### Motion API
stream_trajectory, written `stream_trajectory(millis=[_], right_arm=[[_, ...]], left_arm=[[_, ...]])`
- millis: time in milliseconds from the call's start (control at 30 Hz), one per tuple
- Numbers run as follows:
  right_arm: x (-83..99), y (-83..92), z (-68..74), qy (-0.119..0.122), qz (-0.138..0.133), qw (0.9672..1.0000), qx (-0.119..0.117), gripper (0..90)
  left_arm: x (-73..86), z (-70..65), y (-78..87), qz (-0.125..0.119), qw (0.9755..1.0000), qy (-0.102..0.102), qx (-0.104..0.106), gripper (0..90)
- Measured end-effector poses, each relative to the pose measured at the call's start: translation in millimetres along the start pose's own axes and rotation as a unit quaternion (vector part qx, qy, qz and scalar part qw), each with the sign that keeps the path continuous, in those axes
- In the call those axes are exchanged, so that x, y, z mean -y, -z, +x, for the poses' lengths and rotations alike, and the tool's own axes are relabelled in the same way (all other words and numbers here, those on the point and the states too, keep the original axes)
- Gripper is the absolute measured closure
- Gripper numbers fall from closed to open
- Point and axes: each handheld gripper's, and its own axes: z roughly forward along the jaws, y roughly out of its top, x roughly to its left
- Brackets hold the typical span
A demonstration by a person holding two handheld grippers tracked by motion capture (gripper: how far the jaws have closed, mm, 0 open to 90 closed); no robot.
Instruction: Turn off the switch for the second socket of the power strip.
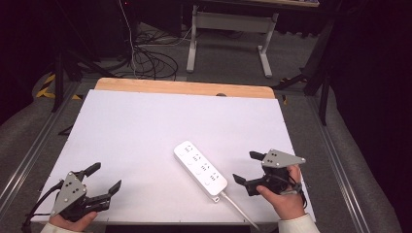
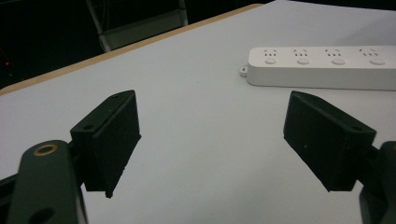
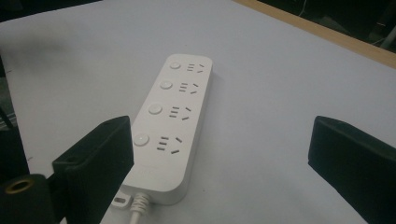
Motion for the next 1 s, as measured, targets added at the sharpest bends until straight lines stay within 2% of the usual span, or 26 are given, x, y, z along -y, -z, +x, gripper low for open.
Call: stream_trajectory(millis=[133, 267, 500, 767, 1000], right_arm=[[13.2, 2.2, -3.3, -0.001, -0.010, 0.9999, 0.003, 6.7], [25.7, 0.8, -5.9, -0.001, -0.001, 0.9999, 0.014, 6.5], [42.1, -0.3, -9.2, -0.011, -0.006, 0.9999, 0.002, 6.5], [62.8, -3.1, -15.9, -0.046, 0.002, 0.9989, -0.012, 6.5], [76.9, -2.7, -14.7, -0.052, 0.011, 0.9986, -0.005, 6.5]], left_arm=[[0.1, 0.1, -0.4, 0.002, 1.0000, -0.001, -0.002, 19.1], [0.1, 0.0, -0.4, 0.001, 1.0000, 0.000, -0.001, 19.1], [-0.1, 0.4, -0.1, 0.002, 1.0000, -0.004, -0.001, 19.1], [-0.1, 0.6, -0.1, 0.002, 1.0000, -0.005, 0.000, 19.1], [0.0, -0.1, -0.3, 0.004, 1.0000, -0.002, 0.003, 19.1]])
